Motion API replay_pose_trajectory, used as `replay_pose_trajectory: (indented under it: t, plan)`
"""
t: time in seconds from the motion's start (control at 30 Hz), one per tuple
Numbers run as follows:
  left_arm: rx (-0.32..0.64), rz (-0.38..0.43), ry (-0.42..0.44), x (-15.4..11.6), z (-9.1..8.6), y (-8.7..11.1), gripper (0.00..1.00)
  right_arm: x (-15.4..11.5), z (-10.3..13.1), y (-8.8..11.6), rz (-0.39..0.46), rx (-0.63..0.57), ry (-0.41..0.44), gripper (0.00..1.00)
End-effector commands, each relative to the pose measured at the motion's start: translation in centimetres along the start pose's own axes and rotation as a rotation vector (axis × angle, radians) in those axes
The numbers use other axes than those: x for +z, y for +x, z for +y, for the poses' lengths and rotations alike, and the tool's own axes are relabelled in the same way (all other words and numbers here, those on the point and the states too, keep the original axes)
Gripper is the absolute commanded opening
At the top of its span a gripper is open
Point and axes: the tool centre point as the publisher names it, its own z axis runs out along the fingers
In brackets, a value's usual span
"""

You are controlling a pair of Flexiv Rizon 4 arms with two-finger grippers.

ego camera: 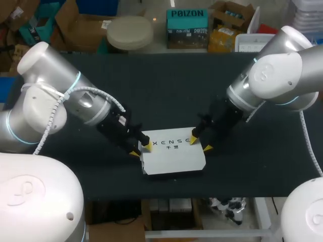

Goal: Assemble the packaging by folding the flat box into shape, placing the metal phone stand inside, and closing the box properly

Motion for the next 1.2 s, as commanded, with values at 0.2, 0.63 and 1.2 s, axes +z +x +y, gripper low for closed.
replay_pose_trajectory:
  t: [0.2,0.63,1.2]
  plan:
    - [-0.009,-0.044,-0.007,0.2,-0.1,0.3,0.55,-0.1,-0.2,0.2,-0.009,-0.011,-0.007,0.55]
    - [-0.033,-0.148,0.006,0.1,0.5,-0.1,0.52,0.0,0.0,0.2,-0.022,-0.014,-0.008,0.53]
    - [-0.058,-0.236,0.051,-0.7,1.3,-0.4,0.49,0.0,-0.1,0.3,-0.034,-0.013,-0.014,0.52]
